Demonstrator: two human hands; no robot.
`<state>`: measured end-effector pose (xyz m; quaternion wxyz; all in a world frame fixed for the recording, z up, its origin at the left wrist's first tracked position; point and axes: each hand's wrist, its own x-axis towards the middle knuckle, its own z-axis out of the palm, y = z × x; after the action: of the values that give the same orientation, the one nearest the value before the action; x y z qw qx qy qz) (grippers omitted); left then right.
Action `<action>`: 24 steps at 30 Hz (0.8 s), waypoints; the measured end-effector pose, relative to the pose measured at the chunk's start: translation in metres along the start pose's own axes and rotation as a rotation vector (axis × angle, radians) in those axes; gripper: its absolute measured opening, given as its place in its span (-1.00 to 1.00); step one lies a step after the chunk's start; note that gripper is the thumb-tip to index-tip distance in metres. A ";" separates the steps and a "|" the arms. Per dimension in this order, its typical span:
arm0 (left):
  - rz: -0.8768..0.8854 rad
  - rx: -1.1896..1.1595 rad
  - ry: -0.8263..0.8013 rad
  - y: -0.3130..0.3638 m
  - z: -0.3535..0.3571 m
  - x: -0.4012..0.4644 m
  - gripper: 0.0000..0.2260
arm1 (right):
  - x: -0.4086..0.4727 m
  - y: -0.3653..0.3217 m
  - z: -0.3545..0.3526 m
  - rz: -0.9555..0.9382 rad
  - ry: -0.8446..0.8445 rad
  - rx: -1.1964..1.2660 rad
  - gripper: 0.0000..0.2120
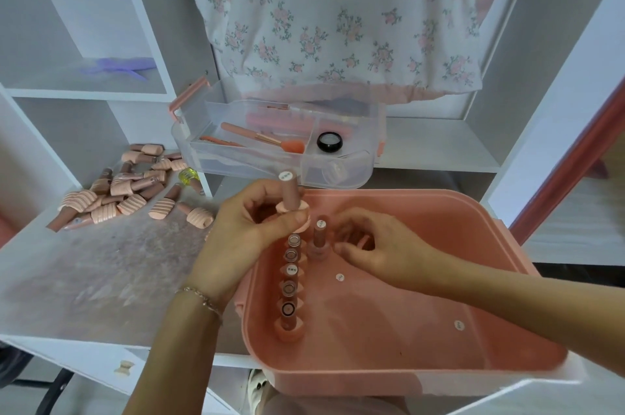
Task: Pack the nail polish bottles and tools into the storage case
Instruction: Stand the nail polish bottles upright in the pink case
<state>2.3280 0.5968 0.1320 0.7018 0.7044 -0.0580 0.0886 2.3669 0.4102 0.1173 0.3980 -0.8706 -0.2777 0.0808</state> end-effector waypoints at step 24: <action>-0.088 0.160 0.222 -0.027 -0.009 -0.002 -0.69 | -0.001 0.019 0.001 0.099 -0.038 -0.097 -0.81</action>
<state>2.3315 0.6061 0.1055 0.6489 0.7457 0.0579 0.1394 2.3736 0.3996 0.1023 0.3453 -0.8999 -0.2453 0.1032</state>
